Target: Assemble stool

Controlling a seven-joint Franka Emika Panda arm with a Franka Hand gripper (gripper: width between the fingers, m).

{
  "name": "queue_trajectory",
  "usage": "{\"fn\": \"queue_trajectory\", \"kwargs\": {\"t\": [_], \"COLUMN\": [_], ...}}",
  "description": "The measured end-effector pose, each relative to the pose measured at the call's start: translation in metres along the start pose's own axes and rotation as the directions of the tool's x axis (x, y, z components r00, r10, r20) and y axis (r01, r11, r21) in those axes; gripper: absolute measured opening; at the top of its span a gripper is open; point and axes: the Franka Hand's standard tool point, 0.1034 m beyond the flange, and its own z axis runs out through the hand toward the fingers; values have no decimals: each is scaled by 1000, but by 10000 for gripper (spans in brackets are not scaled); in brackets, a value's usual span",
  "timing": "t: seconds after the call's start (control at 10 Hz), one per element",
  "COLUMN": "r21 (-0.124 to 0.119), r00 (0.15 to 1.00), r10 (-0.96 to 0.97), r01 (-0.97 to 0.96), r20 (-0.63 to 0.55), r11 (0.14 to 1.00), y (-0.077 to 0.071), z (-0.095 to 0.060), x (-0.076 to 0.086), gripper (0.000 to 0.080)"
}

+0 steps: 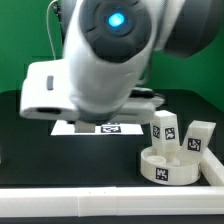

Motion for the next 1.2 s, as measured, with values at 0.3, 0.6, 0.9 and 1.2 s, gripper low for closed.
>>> {"fn": "queue_trajectory", "kwargs": {"t": [0.3,0.6,0.9,1.2], "r21": [4,152,204,207], "r00": [997,962,866,742], "r10": [11,119,200,220], "r01": [-10,-83,-116,-112], "r20": [-76,-246,-459,-633], "r11": [1000,985,972,972], "y": [3,-13,-19,-18], "z": [-5,-25,-55,-62], "x": [12,10,13,21], "gripper": [323,324,324,324]}}
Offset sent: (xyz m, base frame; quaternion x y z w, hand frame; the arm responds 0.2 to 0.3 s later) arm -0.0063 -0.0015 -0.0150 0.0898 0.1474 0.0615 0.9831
